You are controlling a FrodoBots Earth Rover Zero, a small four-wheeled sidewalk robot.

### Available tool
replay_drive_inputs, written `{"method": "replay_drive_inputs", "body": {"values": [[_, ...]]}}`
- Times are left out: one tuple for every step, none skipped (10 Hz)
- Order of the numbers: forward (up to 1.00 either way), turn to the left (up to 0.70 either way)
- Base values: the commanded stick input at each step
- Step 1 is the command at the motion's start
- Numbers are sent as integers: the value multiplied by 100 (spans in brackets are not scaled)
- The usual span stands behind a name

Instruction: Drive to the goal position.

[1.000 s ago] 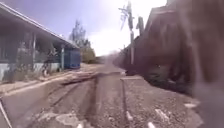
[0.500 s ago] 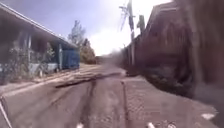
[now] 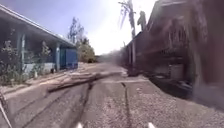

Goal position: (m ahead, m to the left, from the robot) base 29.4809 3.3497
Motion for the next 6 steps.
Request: {"method": "replay_drive_inputs", "body": {"values": [[85,0],[85,0],[85,0],[85,0],[85,0],[85,0]]}}
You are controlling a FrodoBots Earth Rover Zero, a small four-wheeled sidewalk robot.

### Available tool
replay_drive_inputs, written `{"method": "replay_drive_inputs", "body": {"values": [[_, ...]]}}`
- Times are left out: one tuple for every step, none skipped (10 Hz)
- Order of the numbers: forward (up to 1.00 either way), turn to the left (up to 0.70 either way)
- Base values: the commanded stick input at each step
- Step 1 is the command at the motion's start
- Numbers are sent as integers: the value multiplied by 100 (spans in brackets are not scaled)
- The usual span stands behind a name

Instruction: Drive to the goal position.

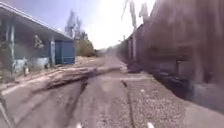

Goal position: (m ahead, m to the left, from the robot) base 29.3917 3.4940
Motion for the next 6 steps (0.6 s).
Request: {"method": "replay_drive_inputs", "body": {"values": [[85,0],[85,0],[85,0],[85,0],[85,0],[85,11]]}}
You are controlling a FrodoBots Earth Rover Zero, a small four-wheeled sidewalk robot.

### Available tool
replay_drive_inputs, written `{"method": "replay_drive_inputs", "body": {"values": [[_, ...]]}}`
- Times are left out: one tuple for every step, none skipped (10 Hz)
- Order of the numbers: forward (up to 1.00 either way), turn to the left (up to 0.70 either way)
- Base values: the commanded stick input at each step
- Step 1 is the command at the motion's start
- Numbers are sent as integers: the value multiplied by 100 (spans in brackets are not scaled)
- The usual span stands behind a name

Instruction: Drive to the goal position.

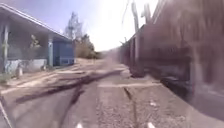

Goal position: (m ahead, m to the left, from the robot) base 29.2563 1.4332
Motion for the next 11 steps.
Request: {"method": "replay_drive_inputs", "body": {"values": [[85,28],[85,34],[85,30],[85,17],[85,6],[85,1],[85,0],[85,0],[85,0],[85,0],[85,0]]}}
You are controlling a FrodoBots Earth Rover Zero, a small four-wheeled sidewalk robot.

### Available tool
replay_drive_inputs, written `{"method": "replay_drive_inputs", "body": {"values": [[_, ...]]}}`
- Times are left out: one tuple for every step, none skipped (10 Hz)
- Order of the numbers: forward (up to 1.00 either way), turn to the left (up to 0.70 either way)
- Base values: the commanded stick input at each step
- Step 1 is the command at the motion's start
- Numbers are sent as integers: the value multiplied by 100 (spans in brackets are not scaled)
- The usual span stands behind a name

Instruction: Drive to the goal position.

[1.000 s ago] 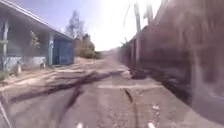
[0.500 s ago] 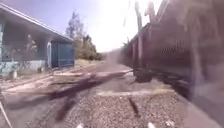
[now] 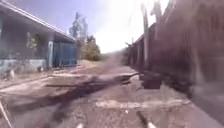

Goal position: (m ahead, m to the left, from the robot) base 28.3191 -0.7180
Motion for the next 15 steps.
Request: {"method": "replay_drive_inputs", "body": {"values": [[85,0],[85,0],[85,0],[85,0],[85,0],[85,0],[85,0],[85,0],[85,0],[85,0],[85,0],[85,0],[85,0],[85,0],[85,0]]}}
